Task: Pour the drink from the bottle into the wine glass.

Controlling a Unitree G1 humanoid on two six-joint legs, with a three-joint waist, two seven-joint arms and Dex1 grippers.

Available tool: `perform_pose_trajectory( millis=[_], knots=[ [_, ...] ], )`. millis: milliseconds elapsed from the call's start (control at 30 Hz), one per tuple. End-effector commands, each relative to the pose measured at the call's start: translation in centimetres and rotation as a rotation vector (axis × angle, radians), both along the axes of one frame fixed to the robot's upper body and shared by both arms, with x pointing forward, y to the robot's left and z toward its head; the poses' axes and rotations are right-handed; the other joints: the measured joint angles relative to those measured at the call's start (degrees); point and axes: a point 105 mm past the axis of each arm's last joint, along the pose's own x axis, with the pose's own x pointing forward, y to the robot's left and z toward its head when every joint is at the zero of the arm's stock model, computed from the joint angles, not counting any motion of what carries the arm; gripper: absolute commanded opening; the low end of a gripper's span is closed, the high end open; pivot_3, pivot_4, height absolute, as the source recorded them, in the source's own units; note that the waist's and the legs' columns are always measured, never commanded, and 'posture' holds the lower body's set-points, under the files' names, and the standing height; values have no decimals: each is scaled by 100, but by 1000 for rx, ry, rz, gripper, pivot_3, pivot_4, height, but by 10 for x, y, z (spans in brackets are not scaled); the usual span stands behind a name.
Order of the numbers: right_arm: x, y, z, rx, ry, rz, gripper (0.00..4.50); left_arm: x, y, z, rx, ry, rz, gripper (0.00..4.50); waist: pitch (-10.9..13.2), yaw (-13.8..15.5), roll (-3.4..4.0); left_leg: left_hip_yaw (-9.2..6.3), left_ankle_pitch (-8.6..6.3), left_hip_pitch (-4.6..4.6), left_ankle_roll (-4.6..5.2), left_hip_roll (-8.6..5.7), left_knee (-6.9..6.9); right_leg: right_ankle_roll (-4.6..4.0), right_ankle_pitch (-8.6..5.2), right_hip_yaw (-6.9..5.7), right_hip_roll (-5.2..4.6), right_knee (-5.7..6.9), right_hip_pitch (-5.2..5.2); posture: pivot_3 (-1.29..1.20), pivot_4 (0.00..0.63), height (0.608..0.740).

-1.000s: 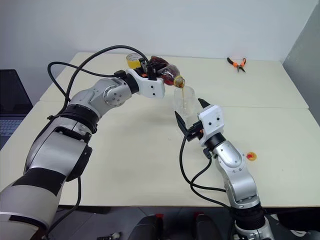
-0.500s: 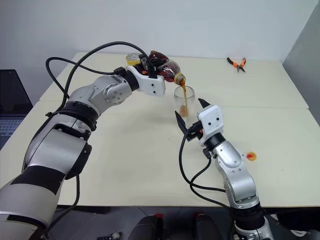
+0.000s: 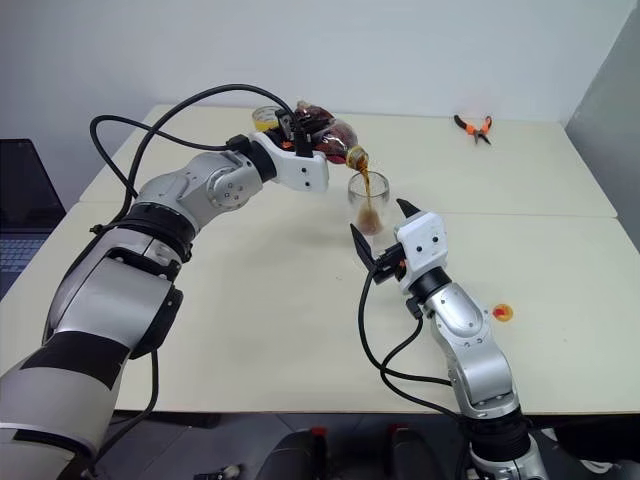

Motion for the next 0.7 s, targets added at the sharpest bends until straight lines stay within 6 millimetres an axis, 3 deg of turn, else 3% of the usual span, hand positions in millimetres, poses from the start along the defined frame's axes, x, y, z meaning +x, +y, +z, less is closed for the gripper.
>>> perform_pose_trajectory(
  millis=[33, 700],
  knots=[
    [-8, 1, 14, 14, -58, 14, 4500, -5, -3, 34, -27, -99, -19, 760, 0, 0, 0, 0, 0, 0, 0, 0, 0, 0, 0, 0, 0, 0, 0, 0, 150, 740],
    [-8, -1, 14, 15, -53, 9, 4500, -3, -1, 33, -19, -108, -5, 756, 0, 0, 0, 1, 0, 0, -1, 0, 3, 0, 0, 1, 0, 2, 0, 0, 150, 740]
  ],
)
